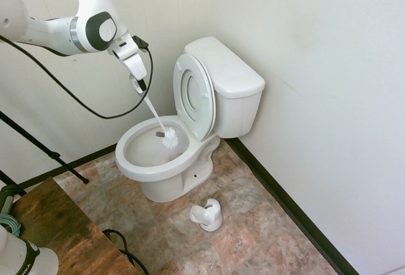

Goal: Clean the toilet

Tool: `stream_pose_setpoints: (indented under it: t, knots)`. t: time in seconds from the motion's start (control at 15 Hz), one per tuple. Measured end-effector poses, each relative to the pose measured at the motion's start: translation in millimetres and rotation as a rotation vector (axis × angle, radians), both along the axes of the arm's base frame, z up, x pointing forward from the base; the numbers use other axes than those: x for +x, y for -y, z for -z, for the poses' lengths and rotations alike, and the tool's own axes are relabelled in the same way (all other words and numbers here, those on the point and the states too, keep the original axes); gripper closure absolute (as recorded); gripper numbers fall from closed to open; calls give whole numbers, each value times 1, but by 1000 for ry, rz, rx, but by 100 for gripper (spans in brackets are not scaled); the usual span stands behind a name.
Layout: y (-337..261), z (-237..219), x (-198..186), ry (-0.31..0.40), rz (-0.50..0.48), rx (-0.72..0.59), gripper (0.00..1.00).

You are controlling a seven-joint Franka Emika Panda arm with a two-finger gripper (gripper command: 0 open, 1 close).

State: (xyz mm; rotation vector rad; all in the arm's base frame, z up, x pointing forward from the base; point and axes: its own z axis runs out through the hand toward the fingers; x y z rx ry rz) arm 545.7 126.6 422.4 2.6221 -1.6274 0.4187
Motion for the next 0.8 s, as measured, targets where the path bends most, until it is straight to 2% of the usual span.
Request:
stream_pose_setpoints:
  t: [0.13, 0.33, 0.8]
  knots:
    - [41, -6, -14, 6, 21, -4, 100]
    - [88, 10, -17, -4, 24, -21, 100]
    - [162, 85, -22, -55, 13, -25, 100]
